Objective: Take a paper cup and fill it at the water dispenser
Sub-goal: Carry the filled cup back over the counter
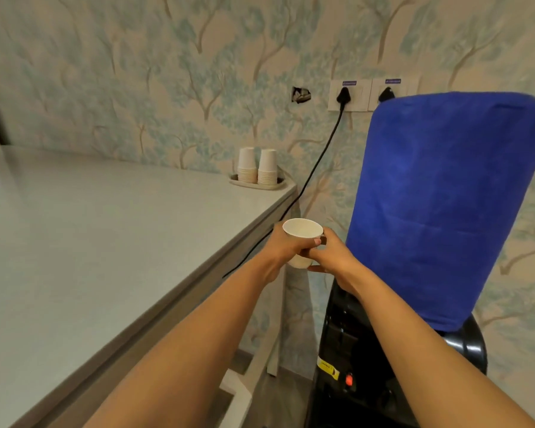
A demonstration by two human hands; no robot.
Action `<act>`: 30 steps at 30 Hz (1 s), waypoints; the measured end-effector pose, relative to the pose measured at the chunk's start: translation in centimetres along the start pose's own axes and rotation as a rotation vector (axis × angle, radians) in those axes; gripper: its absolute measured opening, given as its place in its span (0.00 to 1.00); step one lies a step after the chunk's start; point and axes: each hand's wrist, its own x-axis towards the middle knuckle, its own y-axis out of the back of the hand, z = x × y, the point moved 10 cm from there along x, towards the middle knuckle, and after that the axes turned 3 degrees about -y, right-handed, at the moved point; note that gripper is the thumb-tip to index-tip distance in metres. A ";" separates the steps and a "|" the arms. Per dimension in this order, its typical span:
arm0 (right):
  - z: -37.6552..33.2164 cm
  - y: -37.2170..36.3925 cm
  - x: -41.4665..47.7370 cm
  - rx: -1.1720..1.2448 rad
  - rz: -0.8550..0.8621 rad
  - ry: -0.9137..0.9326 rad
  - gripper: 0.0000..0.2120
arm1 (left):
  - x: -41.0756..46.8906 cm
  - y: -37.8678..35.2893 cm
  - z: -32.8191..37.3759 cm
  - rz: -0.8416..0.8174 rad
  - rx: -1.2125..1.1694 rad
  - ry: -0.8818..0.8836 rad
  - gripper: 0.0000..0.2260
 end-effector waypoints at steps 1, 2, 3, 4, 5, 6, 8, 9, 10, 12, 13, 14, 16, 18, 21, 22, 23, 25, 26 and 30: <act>-0.9 -0.3 0.3 0.001 -0.002 0.011 0.29 | 0.3 0.7 0.7 0.000 0.004 -0.013 0.22; -1.6 -0.5 0.4 0.000 0.000 0.019 0.29 | 0.3 1.0 1.2 0.004 0.003 -0.025 0.21; -2.9 -1.3 0.9 0.002 -0.001 0.035 0.29 | 0.5 2.4 2.3 0.019 0.007 -0.050 0.21; -3.3 -1.4 1.1 0.008 0.002 0.034 0.28 | 0.6 2.7 2.9 0.012 0.009 -0.070 0.21; -3.7 -1.5 1.3 0.017 0.004 0.032 0.28 | 0.7 2.8 3.4 0.007 0.010 -0.080 0.20; -4.5 -1.9 1.5 0.027 0.000 0.040 0.27 | 0.8 3.5 4.0 0.011 0.019 -0.096 0.20; -6.1 -3.0 2.0 0.049 -0.016 0.068 0.28 | 0.8 5.0 5.3 0.032 0.015 -0.117 0.19; -7.1 -3.6 2.1 0.057 -0.025 0.094 0.28 | 0.7 5.8 5.9 0.041 0.006 -0.125 0.19; -8.1 -4.2 2.3 0.061 -0.030 0.116 0.28 | 0.8 6.5 6.4 0.046 0.000 -0.133 0.19; -9.8 -5.5 2.8 0.070 -0.044 0.150 0.29 | 0.6 8.2 7.5 0.050 0.001 -0.148 0.18; -10.4 -6.1 2.9 0.074 -0.054 0.163 0.29 | 0.5 8.9 7.9 0.051 -0.002 -0.150 0.17; -10.9 -6.6 3.1 0.074 -0.058 0.178 0.29 | 0.4 9.6 8.3 0.057 -0.001 -0.152 0.16; -12.0 -8.1 3.5 0.072 -0.062 0.195 0.30 | 0.4 11.6 8.8 0.089 0.011 -0.150 0.16; -12.8 -9.5 4.0 0.074 -0.075 0.197 0.30 | 0.2 13.3 9.0 0.115 0.032 -0.134 0.14; -14.0 -12.5 4.6 0.061 -0.115 0.206 0.28 | -0.1 16.4 9.1 0.155 0.064 -0.122 0.14; -14.2 -13.2 4.6 0.055 -0.126 0.214 0.28 | -0.2 17.2 9.0 0.168 0.071 -0.117 0.14; -14.6 -14.3 4.7 0.055 -0.142 0.221 0.28 | -0.3 18.3 8.9 0.183 0.076 -0.115 0.15; -15.0 -16.0 4.8 0.072 -0.170 0.223 0.29 | -0.6 19.9 8.7 0.211 0.084 -0.112 0.16; -15.1 -16.9 4.9 0.078 -0.180 0.225 0.30 | -0.8 20.8 8.5 0.221 0.088 -0.109 0.16; -15.5 -19.9 5.2 0.067 -0.204 0.240 0.31 | -1.4 23.7 7.5 0.266 0.072 -0.083 0.21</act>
